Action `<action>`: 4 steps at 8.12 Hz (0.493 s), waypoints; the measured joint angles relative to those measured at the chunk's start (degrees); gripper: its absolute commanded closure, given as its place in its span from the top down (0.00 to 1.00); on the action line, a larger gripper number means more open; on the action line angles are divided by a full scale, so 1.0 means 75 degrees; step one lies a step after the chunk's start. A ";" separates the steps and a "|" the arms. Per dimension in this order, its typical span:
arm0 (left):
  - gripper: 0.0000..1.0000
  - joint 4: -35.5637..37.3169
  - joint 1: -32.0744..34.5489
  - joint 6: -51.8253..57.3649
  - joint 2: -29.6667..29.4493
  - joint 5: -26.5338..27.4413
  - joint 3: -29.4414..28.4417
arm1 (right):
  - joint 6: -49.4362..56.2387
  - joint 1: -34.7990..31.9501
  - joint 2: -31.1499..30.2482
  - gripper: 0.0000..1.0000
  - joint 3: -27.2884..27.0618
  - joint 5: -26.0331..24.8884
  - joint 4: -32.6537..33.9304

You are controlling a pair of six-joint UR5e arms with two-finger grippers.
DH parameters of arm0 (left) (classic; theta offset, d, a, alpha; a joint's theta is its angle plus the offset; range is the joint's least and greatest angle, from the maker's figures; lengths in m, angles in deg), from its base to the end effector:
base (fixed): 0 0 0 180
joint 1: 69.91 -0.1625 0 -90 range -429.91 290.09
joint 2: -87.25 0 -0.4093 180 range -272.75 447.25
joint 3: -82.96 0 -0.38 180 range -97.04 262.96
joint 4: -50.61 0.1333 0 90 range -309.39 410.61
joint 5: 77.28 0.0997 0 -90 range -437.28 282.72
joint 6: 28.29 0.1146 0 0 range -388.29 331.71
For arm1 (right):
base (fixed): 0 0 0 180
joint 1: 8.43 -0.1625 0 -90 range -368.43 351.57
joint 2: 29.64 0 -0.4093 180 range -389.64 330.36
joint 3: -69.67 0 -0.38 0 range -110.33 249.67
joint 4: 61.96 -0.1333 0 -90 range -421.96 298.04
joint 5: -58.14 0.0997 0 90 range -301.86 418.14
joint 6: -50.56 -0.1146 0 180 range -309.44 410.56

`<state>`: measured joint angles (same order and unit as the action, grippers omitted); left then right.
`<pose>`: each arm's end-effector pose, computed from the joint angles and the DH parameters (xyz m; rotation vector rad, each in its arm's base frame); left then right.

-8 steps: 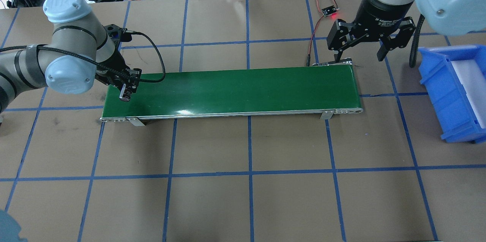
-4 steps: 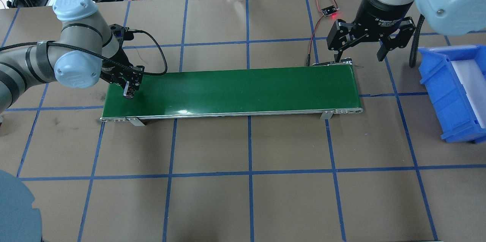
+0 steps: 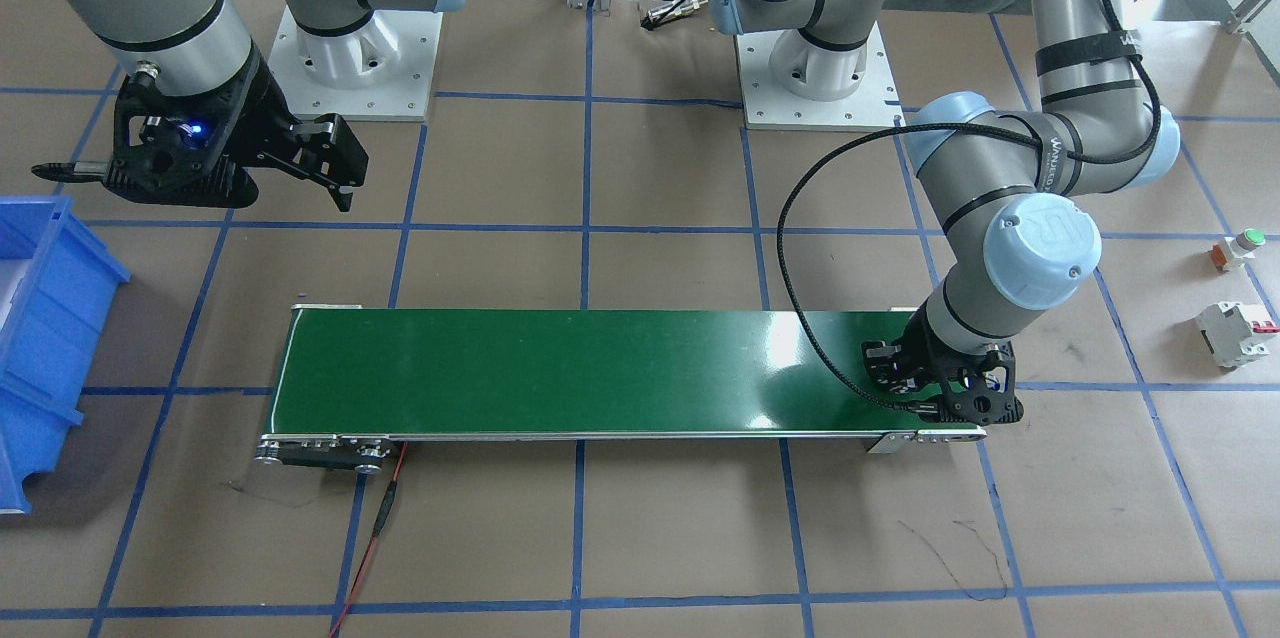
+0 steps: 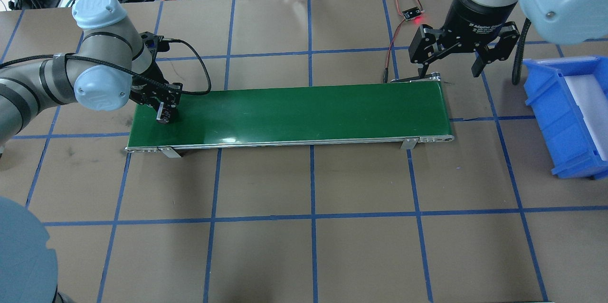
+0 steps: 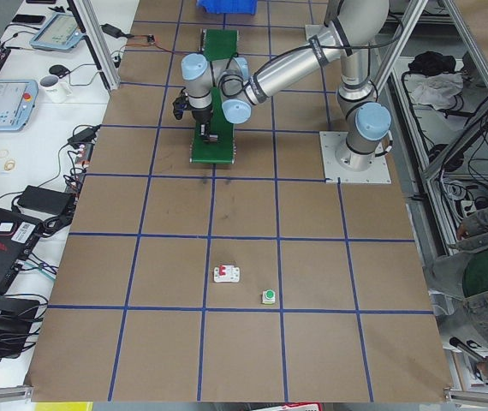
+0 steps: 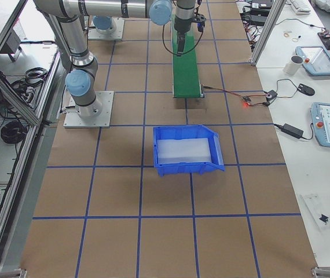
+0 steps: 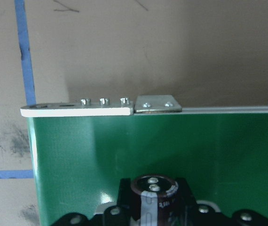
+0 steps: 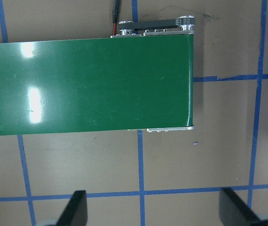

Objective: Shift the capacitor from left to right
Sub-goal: 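Lower the capacitor onto the green belt and open the left gripper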

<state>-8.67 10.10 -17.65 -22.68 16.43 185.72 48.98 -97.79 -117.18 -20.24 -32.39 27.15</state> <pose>-0.0277 -0.5685 0.2243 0.0192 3.0832 0.0700 0.1268 -0.4917 0.4356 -0.0602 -3.1300 -0.0890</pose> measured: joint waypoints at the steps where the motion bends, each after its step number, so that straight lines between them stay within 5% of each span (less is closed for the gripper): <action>1: 0.57 0.0003 0.0009 0.0003 0.0005 -0.0016 -0.0004 | 0.0000 0.0000 0.0000 1.00 0.0000 0.0000 0.0000; 2: 0.87 0.0004 0.0040 0.0003 0.0055 -0.0042 -0.0026 | 0.0000 0.0002 0.0001 1.00 0.0000 0.0000 0.0000; 4: 0.90 0.0045 0.0147 -0.0081 0.0058 0.0070 -0.0162 | 0.0000 0.0001 0.0001 1.00 0.0000 -0.0004 -0.0003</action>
<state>-8.33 11.21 -18.26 -22.24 16.96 184.50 48.98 -97.79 -117.18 -20.24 -32.42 27.13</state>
